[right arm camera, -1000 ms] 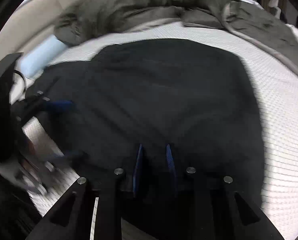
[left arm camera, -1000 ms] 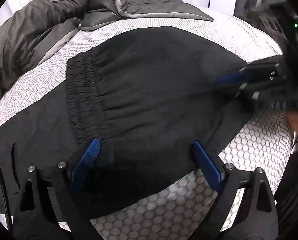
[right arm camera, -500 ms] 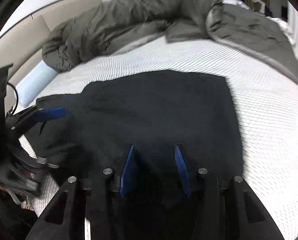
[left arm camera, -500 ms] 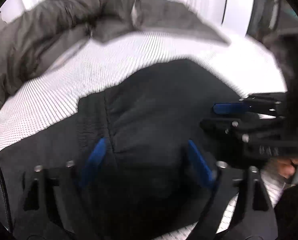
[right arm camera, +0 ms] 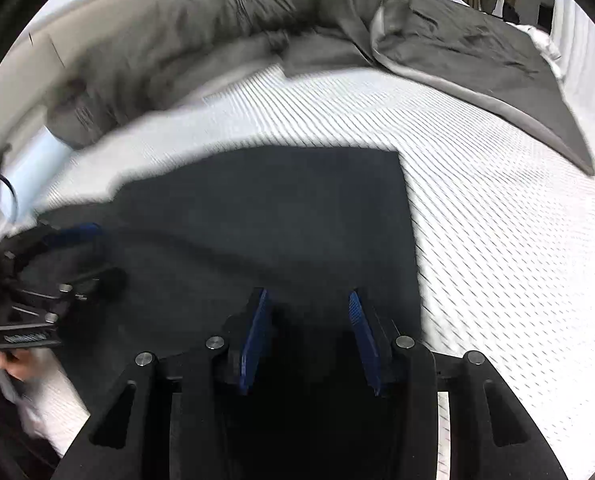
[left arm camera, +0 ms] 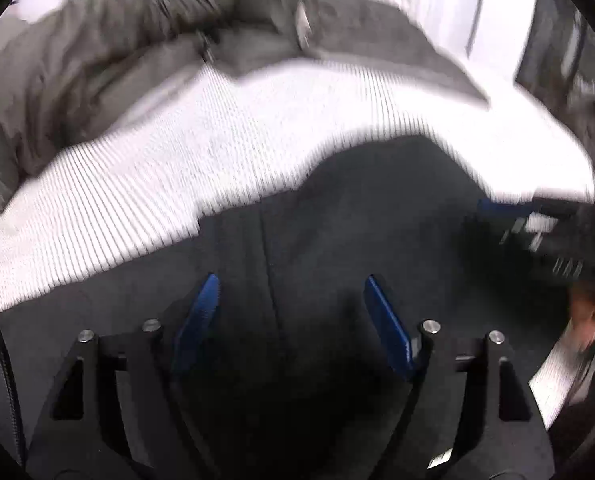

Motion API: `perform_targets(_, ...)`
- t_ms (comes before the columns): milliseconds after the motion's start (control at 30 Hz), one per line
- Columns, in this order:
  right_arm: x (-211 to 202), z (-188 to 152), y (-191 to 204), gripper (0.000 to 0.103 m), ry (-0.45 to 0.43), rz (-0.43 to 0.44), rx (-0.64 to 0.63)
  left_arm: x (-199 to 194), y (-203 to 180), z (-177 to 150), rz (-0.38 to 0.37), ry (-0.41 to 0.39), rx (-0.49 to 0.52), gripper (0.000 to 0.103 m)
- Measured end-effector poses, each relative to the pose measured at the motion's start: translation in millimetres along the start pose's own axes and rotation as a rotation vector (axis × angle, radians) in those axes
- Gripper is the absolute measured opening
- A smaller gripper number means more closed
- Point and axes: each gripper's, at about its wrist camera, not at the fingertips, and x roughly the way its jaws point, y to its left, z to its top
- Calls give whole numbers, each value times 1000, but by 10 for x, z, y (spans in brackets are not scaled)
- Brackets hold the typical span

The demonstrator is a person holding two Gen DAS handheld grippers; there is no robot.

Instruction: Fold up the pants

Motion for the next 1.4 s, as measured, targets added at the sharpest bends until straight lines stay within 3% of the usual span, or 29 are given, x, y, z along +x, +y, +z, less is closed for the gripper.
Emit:
perform_targets(133,337,149,71,44,11,95,114,269,135,150,14,27,-59,73)
perform_targets(200,557,162,156,43,47,83,118,492,249,117,56,95,-100,72)
perform_targets(267,607,147,257,43,68,35,52,690,378,28,22,156,-165,74)
perform_targets(333,609,114,314,43,93,-22,-31,714,446,-12,-9,150,-194,76)
perform_targets(433,581,58,258,46,99,-238,-124,625,433,-25,19,138,-186,79)
perform_targets(500,522,45,133,46,87,-254,-95,495,416,-34,41,121,-195,78)
perform_targets(633,283,-18,137,47,47,-131,-35,51,211,-52,20,33,-129,78)
perform_targets(667,239,-39,193,50,34,-71,-33,-21,123,-89,10,33,-90,83)
perform_targets(767,214,-214,386,58,69,88,-51,33,-125,-203,38,74,49,83)
perform_targets(833,346,-306,534,58,98,21,-130,196,-99,-304,59,130,51,85)
perform_targets(933,313,-405,475,58,94,-92,-164,176,-71,-365,45,137,-22,85)
perform_targets(1000,239,-415,345,58,88,-98,-127,-23,-193,-410,62,103,17,84)
perform_targets(1100,24,-495,275,59,47,-50,-95,-256,-378,-528,-54,61,76,85)
perform_targets(1167,-115,-614,346,59,12,33,-109,-250,-524,-642,-113,91,109,85)
perform_targets(1233,-187,-718,414,59,8,89,-143,-154,-633,-718,-69,123,178,85)
perform_targets(1300,-155,-828,493,59,20,61,-155,-77,-711,-814,-10,132,249,86)
perform_targets(1400,-111,-995,423,58,40,-72,-224,-101,-669,-837,-14,130,257,86)
